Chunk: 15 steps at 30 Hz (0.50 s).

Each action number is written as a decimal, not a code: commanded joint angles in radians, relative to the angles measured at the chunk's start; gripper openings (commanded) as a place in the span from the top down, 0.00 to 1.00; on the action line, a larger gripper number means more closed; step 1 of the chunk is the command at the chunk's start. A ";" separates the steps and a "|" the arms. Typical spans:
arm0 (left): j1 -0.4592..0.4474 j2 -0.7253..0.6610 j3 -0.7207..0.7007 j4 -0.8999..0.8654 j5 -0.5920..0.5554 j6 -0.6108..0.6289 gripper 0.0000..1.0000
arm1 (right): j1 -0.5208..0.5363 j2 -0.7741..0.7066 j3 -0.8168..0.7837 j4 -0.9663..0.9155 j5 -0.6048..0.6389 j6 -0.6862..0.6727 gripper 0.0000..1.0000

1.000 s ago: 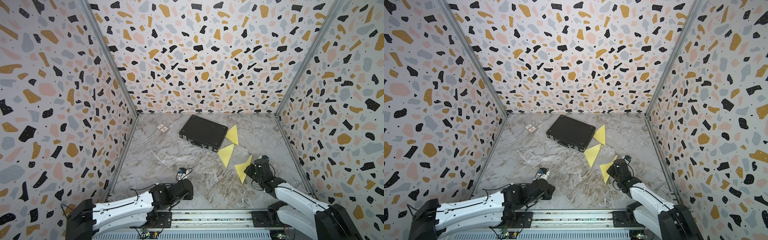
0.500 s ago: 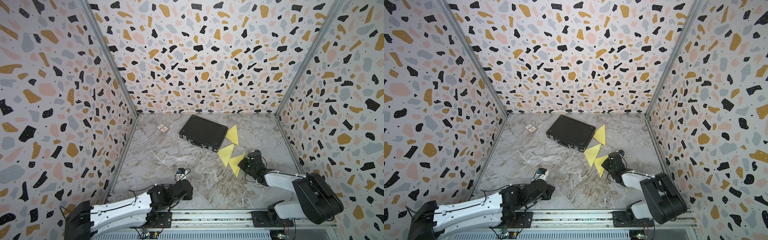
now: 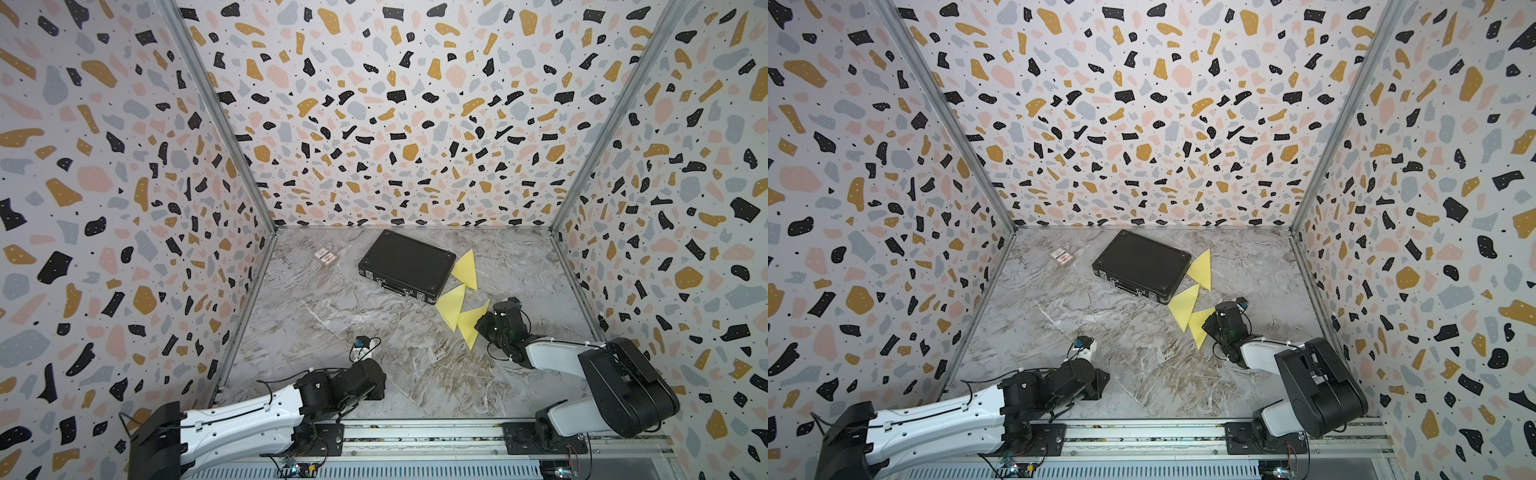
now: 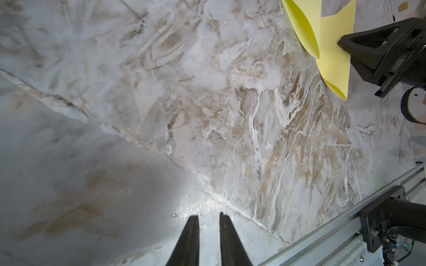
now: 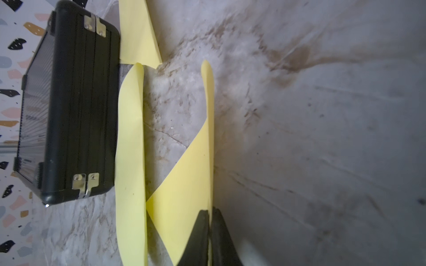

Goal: Fold the square paper diagonally
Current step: Place the paper at the center of the board.

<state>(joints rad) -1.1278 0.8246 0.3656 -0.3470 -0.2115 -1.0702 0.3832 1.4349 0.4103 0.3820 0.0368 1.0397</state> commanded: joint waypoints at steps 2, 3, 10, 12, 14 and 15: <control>0.000 -0.009 -0.008 0.000 -0.025 -0.001 0.78 | -0.003 -0.060 0.030 -0.076 0.017 -0.040 0.56; 0.000 -0.007 -0.008 -0.001 -0.031 -0.001 0.78 | -0.003 -0.084 0.030 -0.107 0.026 -0.049 0.51; 0.003 0.012 0.060 -0.094 -0.106 0.045 0.72 | -0.003 -0.297 0.078 -0.436 0.120 -0.146 0.30; 0.012 0.015 0.099 -0.129 -0.144 0.084 0.57 | -0.004 -0.356 0.108 -0.557 0.148 -0.173 0.26; 0.047 0.017 0.143 -0.168 -0.191 0.142 0.41 | -0.003 -0.426 0.147 -0.665 0.187 -0.208 0.23; 0.081 0.017 0.161 -0.179 -0.198 0.174 0.32 | -0.003 -0.457 0.162 -0.698 0.204 -0.230 0.21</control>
<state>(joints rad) -1.0962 0.8433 0.4553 -0.4732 -0.3164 -0.9882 0.3832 1.0557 0.5106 -0.1024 0.1585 0.8898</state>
